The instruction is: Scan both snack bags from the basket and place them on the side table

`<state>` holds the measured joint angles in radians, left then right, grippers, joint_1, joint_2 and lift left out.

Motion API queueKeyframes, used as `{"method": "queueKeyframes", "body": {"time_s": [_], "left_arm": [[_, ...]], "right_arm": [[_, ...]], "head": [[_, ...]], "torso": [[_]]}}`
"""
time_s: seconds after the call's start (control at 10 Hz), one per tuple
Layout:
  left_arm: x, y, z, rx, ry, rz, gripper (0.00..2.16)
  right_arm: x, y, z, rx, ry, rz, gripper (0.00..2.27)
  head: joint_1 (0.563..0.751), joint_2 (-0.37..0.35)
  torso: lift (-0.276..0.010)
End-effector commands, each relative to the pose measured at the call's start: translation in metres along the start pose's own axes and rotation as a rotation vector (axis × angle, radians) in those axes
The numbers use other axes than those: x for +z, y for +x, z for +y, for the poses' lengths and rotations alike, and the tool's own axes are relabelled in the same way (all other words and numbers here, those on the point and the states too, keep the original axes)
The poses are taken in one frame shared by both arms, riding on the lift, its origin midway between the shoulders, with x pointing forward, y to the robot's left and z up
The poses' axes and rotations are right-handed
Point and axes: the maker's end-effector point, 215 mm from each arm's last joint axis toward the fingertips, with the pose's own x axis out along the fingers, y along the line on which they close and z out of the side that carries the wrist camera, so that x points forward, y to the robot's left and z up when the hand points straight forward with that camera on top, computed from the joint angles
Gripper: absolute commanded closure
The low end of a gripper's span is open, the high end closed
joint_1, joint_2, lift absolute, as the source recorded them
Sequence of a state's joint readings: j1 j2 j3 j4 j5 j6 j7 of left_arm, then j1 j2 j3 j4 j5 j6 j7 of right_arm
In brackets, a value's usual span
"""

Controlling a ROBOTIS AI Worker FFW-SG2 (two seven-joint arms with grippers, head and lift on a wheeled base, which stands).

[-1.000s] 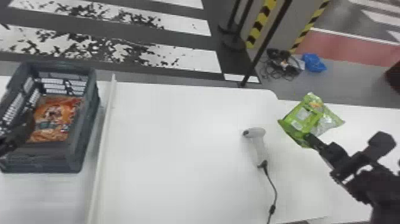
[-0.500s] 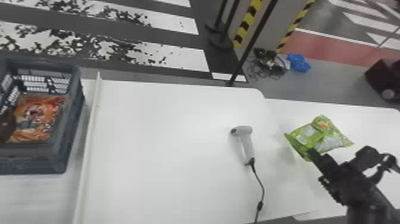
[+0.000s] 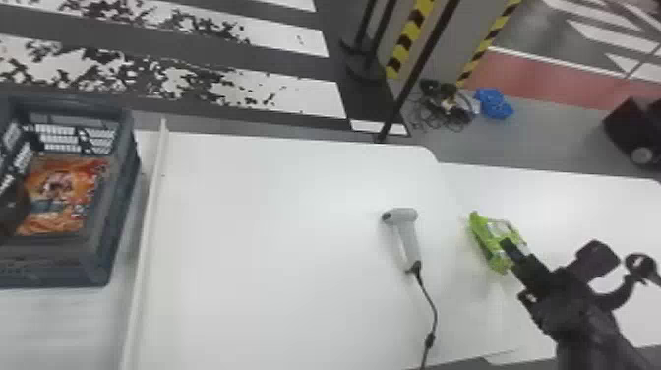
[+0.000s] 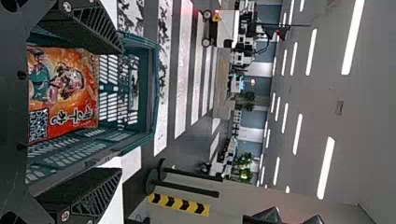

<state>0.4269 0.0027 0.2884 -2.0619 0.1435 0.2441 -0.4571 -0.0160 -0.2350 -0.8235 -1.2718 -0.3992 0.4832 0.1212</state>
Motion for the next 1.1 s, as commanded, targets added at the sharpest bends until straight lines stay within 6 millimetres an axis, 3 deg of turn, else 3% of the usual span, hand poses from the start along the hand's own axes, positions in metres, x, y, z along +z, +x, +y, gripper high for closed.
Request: {"method": "queueKeyframes", "body": {"time_s": [0.0, 0.1, 0.3, 0.5, 0.8, 1.0], "left_arm": [[0.002, 0.0, 0.0, 0.002, 0.003, -0.003, 0.1], [0.002, 0.001, -0.004, -0.002, 0.002, -0.002, 0.1], [0.007, 0.007, -0.014, -0.017, 0.0, 0.004, 0.1], [0.0, 0.011, -0.023, -0.013, 0.003, 0.034, 0.1], [-0.008, 0.019, -0.044, -0.028, 0.016, 0.063, 0.1], [-0.013, 0.02, -0.047, -0.026, 0.019, 0.076, 0.1]], "right_arm": [[0.017, -0.015, 0.021, 0.035, -0.037, -0.07, 0.05], [0.026, -0.03, 0.042, 0.071, -0.08, -0.104, 0.05], [0.034, -0.062, 0.102, 0.169, -0.174, -0.168, 0.05], [0.021, -0.101, 0.172, 0.281, -0.271, -0.229, 0.05], [-0.03, -0.158, 0.262, 0.446, -0.42, -0.31, 0.05], [-0.067, -0.194, 0.3, 0.53, -0.47, -0.337, 0.05]], "head": [[0.695, -0.35], [0.695, -0.35], [0.695, -0.35], [0.695, -0.35], [0.695, -0.257], [0.695, -0.196]], "torso": [[-0.075], [-0.075], [-0.075], [-0.075], [-0.075], [-0.075]]}}
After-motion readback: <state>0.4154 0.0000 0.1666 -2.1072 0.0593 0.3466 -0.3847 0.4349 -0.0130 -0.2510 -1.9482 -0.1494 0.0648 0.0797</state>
